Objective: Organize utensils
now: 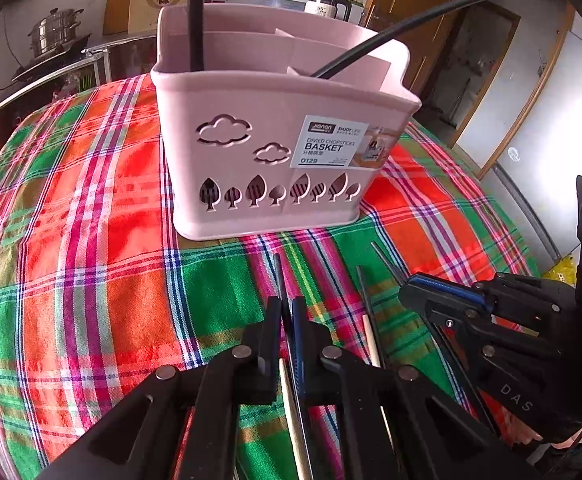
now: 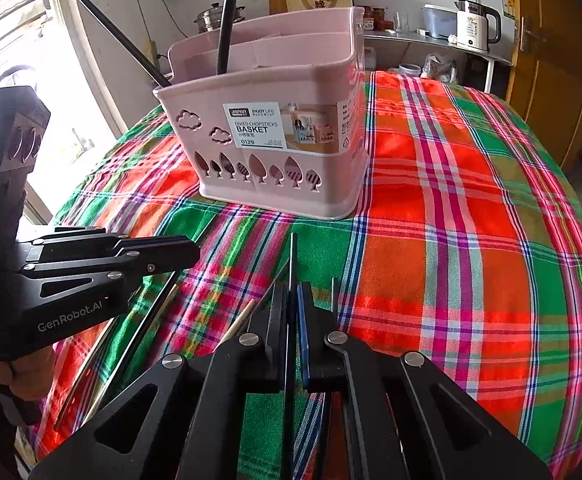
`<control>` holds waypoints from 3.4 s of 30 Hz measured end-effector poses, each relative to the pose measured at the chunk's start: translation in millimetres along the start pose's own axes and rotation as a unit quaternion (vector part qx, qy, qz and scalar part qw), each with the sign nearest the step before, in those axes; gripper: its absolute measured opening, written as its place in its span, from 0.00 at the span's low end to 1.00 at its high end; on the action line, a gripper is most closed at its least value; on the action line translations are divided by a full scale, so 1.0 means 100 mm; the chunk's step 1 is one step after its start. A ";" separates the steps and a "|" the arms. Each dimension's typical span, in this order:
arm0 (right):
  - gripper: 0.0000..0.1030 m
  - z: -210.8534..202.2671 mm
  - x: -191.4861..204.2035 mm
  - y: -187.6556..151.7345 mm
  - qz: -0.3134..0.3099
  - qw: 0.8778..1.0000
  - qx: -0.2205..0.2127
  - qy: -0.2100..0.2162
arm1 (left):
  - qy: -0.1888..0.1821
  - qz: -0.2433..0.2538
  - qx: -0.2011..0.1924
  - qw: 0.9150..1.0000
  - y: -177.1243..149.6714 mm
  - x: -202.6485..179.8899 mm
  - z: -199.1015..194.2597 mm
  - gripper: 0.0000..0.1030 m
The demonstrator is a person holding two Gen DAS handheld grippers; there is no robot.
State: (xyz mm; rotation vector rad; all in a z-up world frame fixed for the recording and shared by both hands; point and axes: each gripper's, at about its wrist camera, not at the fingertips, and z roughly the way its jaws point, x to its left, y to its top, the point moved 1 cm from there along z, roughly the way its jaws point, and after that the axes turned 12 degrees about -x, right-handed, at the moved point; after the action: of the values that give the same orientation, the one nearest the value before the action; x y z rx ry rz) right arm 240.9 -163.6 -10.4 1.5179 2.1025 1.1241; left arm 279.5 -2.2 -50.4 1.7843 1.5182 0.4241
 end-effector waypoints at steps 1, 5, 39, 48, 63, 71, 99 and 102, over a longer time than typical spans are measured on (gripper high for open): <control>0.04 -0.03 0.01 0.02 0.001 1.000 -0.003 0.002 | -0.003 0.000 -0.005 1.000 0.02 -0.01 -0.04 0.05; 0.04 -0.19 0.02 0.11 0.005 1.000 -0.023 0.013 | -0.011 0.001 -0.023 1.000 0.10 -0.06 -0.24 0.04; 0.04 -1.51 0.41 0.57 -0.046 0.983 -0.168 0.049 | -0.057 0.038 -0.163 0.984 0.39 -0.42 -1.85 0.04; 0.04 -1.58 0.36 0.61 -0.041 0.982 -0.179 0.050 | -0.053 0.046 -0.174 0.982 0.49 -0.48 -1.98 0.04; 0.04 -1.66 0.42 1.24 -0.045 0.968 -0.239 0.061 | -0.014 0.059 -0.215 0.975 1.20 -0.39 -2.18 0.04; 0.04 -1.64 0.43 1.63 -0.038 0.959 -0.274 0.069 | -0.006 0.051 -0.258 0.965 1.64 -0.27 -2.29 0.04; 0.04 -0.69 0.32 1.69 -0.019 0.971 -0.235 0.041 | 0.010 0.026 -0.203 0.979 1.76 0.31 -1.25 0.04; 0.04 -0.60 0.32 1.65 -0.023 0.975 -0.216 0.036 | 0.010 0.017 -0.190 0.982 1.72 0.37 -1.14 0.04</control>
State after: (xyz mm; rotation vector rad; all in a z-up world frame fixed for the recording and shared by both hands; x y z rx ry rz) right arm 297.9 -138.1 156.3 1.2324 1.7681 1.5174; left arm 333.1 65.7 140.9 1.5103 1.3170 0.7005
